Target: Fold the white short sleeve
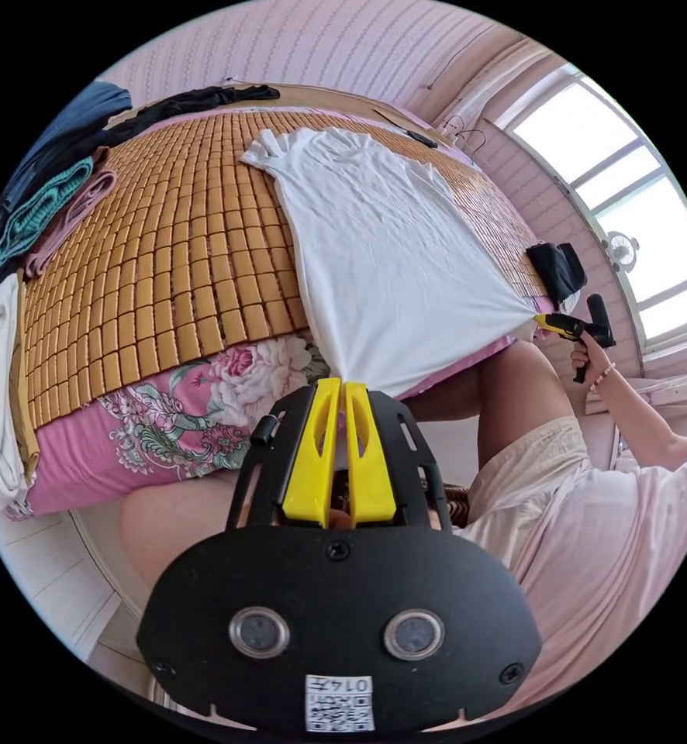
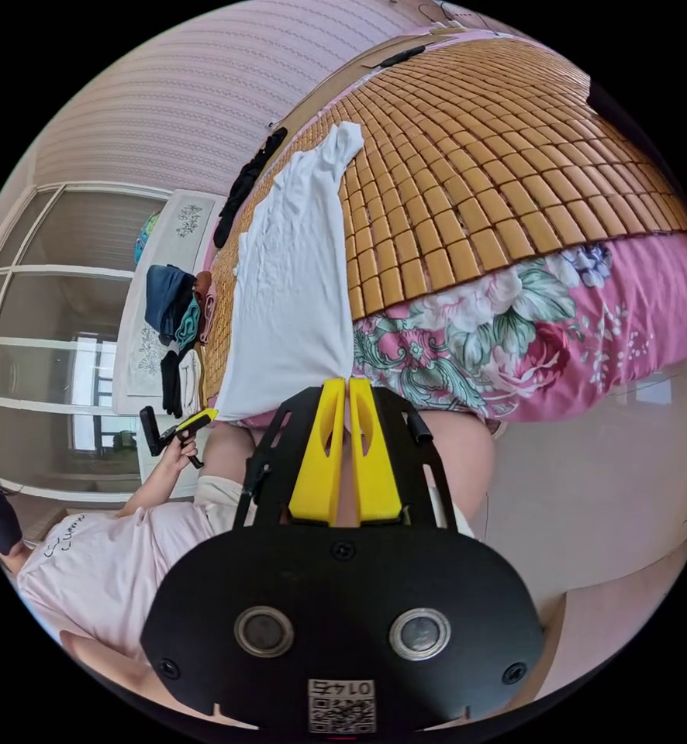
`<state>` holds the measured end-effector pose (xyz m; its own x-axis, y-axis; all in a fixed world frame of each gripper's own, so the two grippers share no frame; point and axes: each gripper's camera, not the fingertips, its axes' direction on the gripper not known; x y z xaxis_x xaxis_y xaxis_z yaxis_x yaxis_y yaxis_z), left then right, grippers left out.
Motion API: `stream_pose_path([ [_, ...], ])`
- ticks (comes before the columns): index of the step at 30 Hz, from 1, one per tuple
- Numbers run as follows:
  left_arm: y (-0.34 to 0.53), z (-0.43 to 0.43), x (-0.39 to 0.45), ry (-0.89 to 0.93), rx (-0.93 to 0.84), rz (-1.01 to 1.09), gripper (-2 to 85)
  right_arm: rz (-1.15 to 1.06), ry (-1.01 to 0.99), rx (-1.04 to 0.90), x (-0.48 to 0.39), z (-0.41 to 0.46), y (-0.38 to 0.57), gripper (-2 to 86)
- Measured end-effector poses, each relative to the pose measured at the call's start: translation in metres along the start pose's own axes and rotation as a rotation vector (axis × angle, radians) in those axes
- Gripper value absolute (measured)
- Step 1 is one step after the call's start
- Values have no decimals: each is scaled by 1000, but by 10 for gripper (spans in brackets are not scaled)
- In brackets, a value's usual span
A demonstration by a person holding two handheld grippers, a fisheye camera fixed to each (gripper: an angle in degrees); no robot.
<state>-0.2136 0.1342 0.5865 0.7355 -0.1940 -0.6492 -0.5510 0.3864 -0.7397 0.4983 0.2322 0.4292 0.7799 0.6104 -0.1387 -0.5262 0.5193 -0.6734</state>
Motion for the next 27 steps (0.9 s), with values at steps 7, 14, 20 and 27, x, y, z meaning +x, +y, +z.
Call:
stream_pose_path([
  [7,-4,-4,-1,-9,-9,-37,-5,58,10,89,-5,0,-15,16],
  [14,1,-18,-7,-138,-52,-51,-6,61,48,114,-17,7,-26,58],
  [20,12,-43,-8,-122,24,-41,-6,-1,43,134,-43,17,-44,64],
  [27,-15,-56,-23,-146,112,-57,-7,-270,166,24,-125,56,-108,42],
])
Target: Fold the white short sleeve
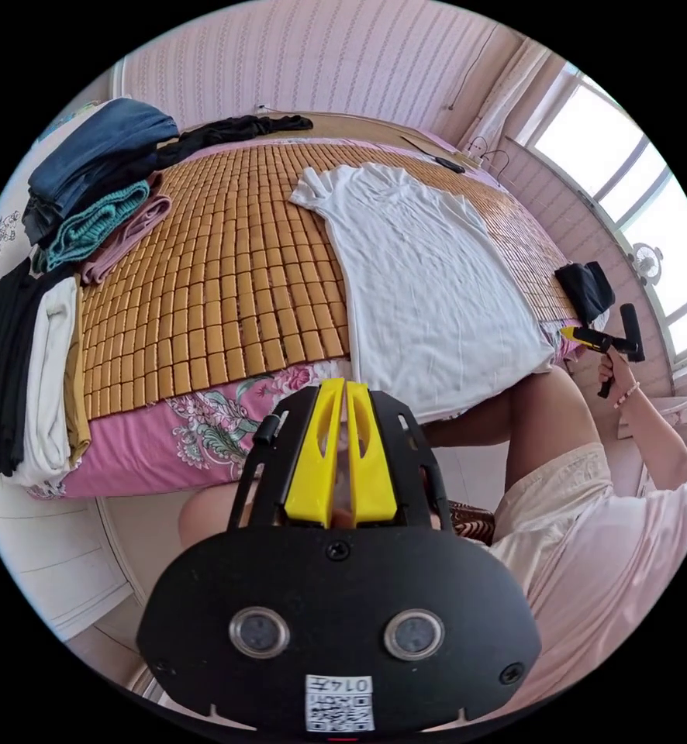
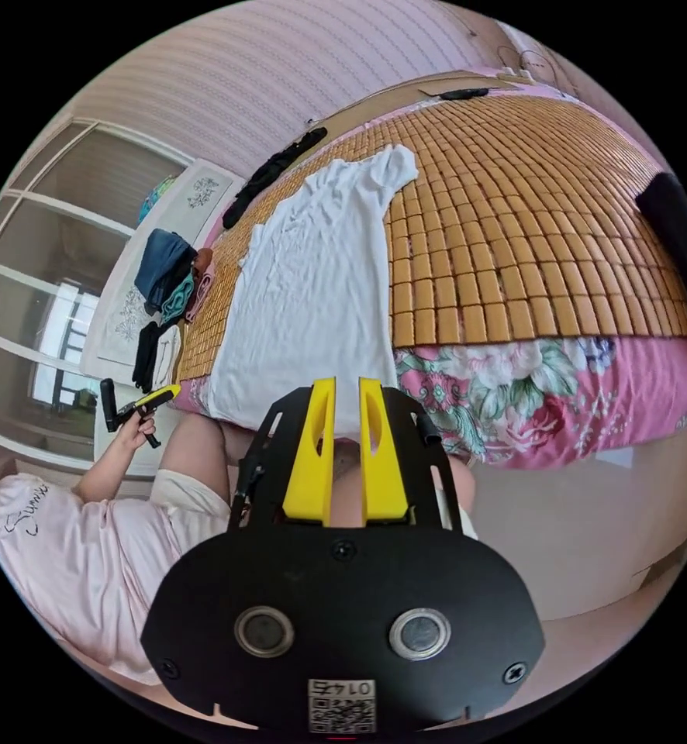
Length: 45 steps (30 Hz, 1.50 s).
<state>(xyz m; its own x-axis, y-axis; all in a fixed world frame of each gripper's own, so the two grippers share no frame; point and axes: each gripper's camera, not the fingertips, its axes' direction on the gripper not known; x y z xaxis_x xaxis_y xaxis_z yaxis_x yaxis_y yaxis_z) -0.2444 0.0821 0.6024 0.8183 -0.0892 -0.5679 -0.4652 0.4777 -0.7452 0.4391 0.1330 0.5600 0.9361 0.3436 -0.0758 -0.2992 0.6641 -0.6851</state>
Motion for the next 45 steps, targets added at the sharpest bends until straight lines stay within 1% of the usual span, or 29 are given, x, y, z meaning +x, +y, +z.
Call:
stream_pose_path([
  [2,-20,4,-10,9,32,-14,-7,-114,26,-26,-29,16,-37,34],
  [4,-56,16,-25,9,64,-20,-7,-266,26,-70,-70,46,-98,28],
  [5,-67,20,-30,7,72,-22,-7,-302,19,-83,-81,55,-115,27],
  [7,-113,37,-48,14,104,-44,-7,-421,-10,-138,-123,96,-184,24],
  [11,-176,58,-71,32,157,-98,-1,-516,-64,-188,-184,158,-277,23],
  [13,-209,72,-81,21,149,-139,17,-561,-41,-193,-225,193,-323,23],
  [16,-238,85,-90,47,130,-164,45,-577,5,-245,-267,233,-364,31],
  [19,-258,97,-98,70,107,-181,56,-566,69,-311,-295,264,-389,48],
  [23,-274,106,-103,78,88,-200,70,-551,151,-306,-317,287,-410,69],
  [26,-285,120,-104,45,25,-174,69,-537,246,-294,-330,309,-425,76],
  [27,-286,119,-105,29,32,-163,62,-515,279,-293,-331,317,-430,78],
  [29,-286,118,-106,27,31,-138,55,-480,309,-312,-329,331,-435,71],
  [30,-284,117,-109,45,40,-146,46,-485,320,-254,-332,329,-435,38],
  [31,-283,116,-112,57,43,-147,32,-482,329,-258,-333,332,-436,17],
  [33,-281,112,-119,105,56,-173,10,-477,293,-264,-337,331,-440,7],
  [34,-279,108,-122,122,65,-194,4,-478,242,-259,-340,329,-443,4],
  [37,-270,93,-126,121,103,-213,-3,-494,66,-231,-351,320,-450,1],
  [39,-263,87,-128,125,112,-236,-5,-532,14,-226,-359,320,-452,0],
  [41,-255,84,-129,117,121,-258,-7,-566,17,-263,-364,328,-453,1],
  [42,-252,84,-129,116,122,-262,-8,-545,80,-294,-364,332,-455,2],
  [43,-249,86,-128,115,117,-257,-8,-518,126,-292,-362,329,-457,4],
  [45,-248,91,-125,92,95,-252,-8,-500,118,-273,-360,320,-459,8],
])
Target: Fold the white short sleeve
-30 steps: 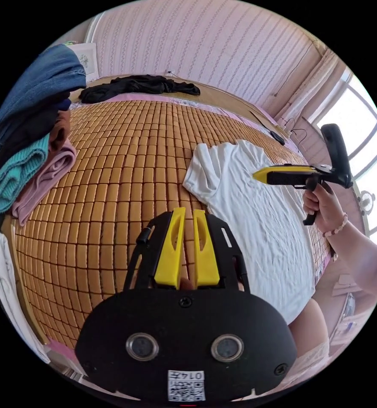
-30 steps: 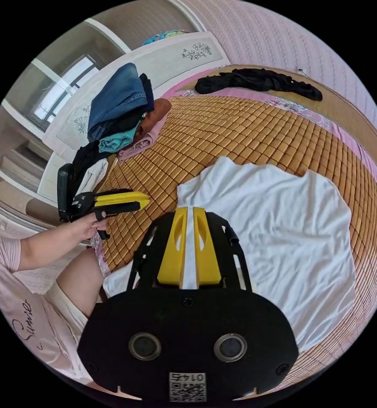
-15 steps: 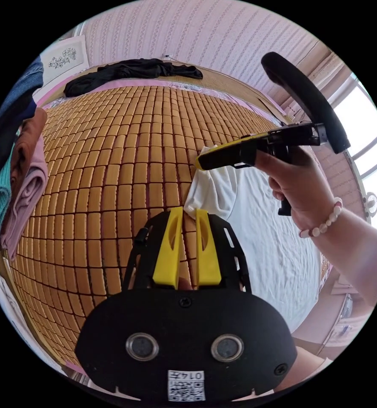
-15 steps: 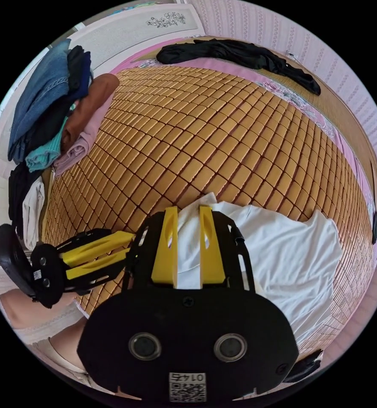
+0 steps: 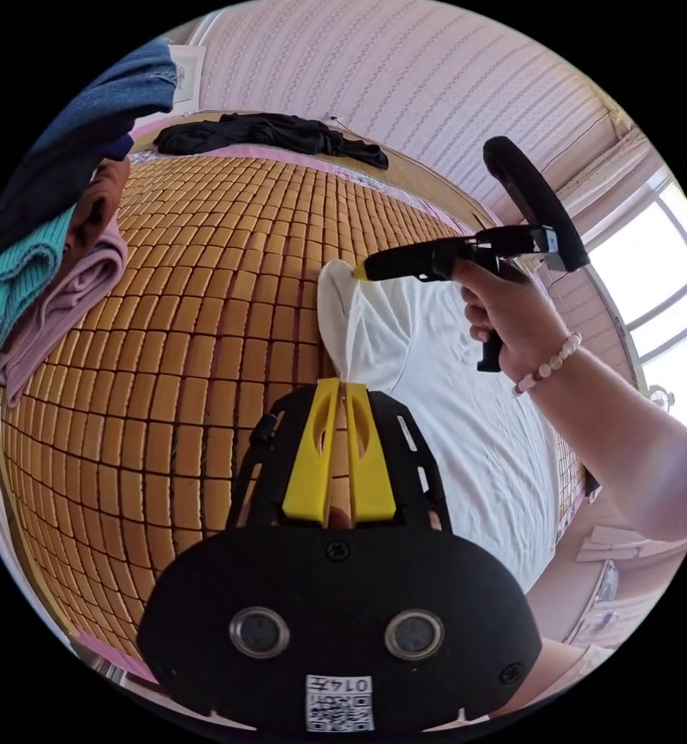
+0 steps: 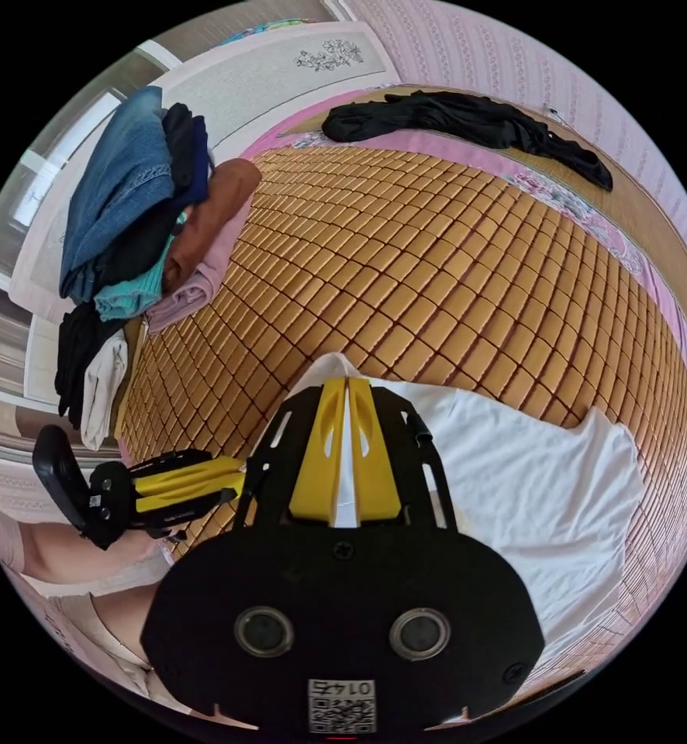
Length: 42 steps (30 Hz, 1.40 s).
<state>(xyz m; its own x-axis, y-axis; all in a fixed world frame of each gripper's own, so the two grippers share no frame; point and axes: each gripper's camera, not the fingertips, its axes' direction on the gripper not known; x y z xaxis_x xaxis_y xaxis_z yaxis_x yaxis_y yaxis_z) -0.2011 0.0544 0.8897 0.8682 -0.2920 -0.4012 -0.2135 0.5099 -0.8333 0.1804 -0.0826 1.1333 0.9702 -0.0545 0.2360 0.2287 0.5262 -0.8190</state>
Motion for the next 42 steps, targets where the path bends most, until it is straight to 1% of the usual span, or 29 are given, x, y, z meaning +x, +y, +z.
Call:
stream_pose_path([
  [3,3,5,-1,-7,-7,-20,-8,-26,22,4,-3,-12,1,21],
  [5,3,5,0,-11,-8,-20,-8,-70,-6,0,-10,-13,0,27],
  [7,2,5,1,-17,-8,-21,-7,-104,-30,-31,-20,-2,-5,29],
  [10,3,5,0,-15,0,-38,-6,-100,3,-52,-26,19,-13,11],
  [12,3,5,1,-11,5,-37,-6,-106,-66,-11,-25,16,-15,1],
  [13,4,5,1,-6,8,-35,-6,-97,-121,-34,-23,18,-18,-3],
  [16,8,4,4,-7,10,-29,-4,-99,-181,-21,-18,12,-10,-5],
  [20,14,5,3,-2,2,-74,-3,-58,-139,109,-2,-24,18,4],
  [23,16,10,5,12,0,-92,-2,-92,-108,48,-1,-23,21,49],
  [25,16,14,8,-2,3,-93,-1,-160,-41,-46,-12,-4,16,64],
  [26,15,14,8,-3,4,-94,1,-178,-33,-12,-15,-5,17,52],
  [27,15,15,8,-3,5,-98,4,-189,-22,-23,-18,-3,14,29],
  [28,15,15,7,-4,10,-102,10,-198,-44,-33,-19,-1,10,23],
  [32,10,13,2,-25,25,-126,37,-122,-98,17,3,-20,15,27],
  [34,9,4,-5,-36,12,-143,48,-58,-171,146,29,-60,50,38],
  [36,12,-4,-8,-56,0,-135,49,9,-191,217,51,-89,93,48],
  [38,17,-11,-8,-75,-25,-126,49,89,-183,244,74,-113,143,55],
  [40,19,-21,1,-85,-49,-93,43,225,-130,257,106,-142,217,58],
  [41,19,-24,6,-87,-50,-76,40,265,-110,250,115,-148,236,58],
  [42,17,-28,19,-92,-42,-36,32,359,-61,228,133,-160,273,58],
])
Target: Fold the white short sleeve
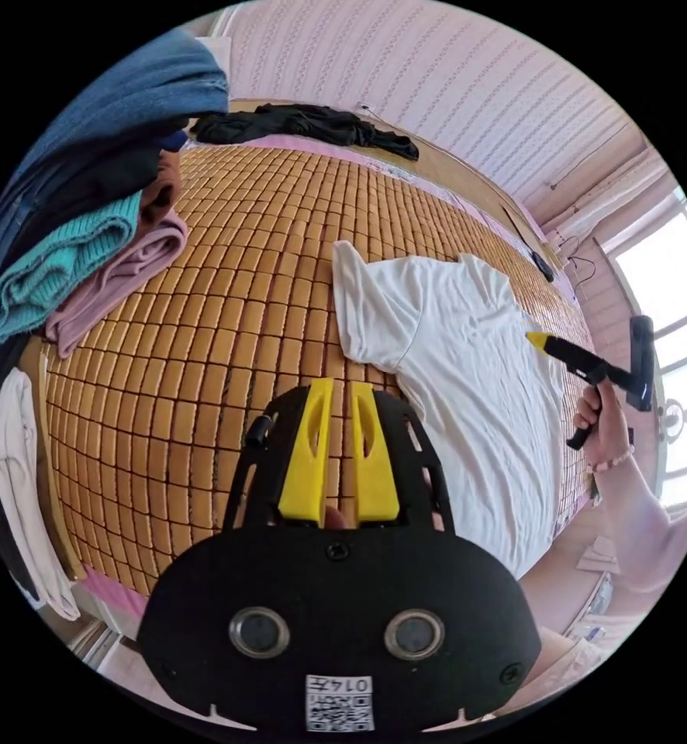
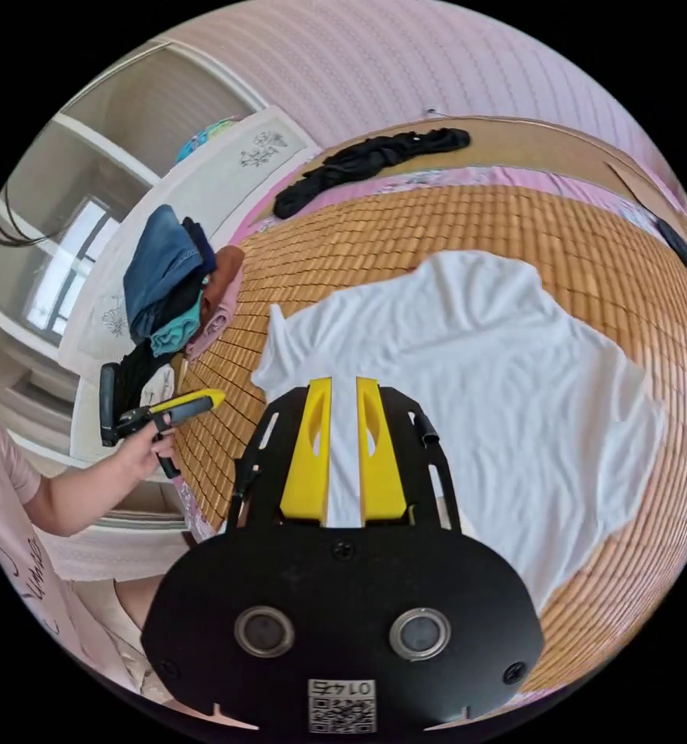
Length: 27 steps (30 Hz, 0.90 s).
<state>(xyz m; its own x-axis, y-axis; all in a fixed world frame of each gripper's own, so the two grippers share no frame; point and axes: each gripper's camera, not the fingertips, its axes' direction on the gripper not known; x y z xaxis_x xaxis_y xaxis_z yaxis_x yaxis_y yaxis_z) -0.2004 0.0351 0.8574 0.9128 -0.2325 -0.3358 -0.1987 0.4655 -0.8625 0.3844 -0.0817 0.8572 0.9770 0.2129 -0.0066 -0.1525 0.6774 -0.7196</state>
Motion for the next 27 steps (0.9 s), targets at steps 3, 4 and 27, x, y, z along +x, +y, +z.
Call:
stream_pose_path([
  [3,-9,-9,53,6,110,137,15,207,150,45,65,-50,61,53],
  [4,-16,-6,82,20,142,221,21,281,181,59,88,-65,80,52],
  [27,-89,189,446,128,-106,972,-3,434,-59,197,225,-136,200,52],
])
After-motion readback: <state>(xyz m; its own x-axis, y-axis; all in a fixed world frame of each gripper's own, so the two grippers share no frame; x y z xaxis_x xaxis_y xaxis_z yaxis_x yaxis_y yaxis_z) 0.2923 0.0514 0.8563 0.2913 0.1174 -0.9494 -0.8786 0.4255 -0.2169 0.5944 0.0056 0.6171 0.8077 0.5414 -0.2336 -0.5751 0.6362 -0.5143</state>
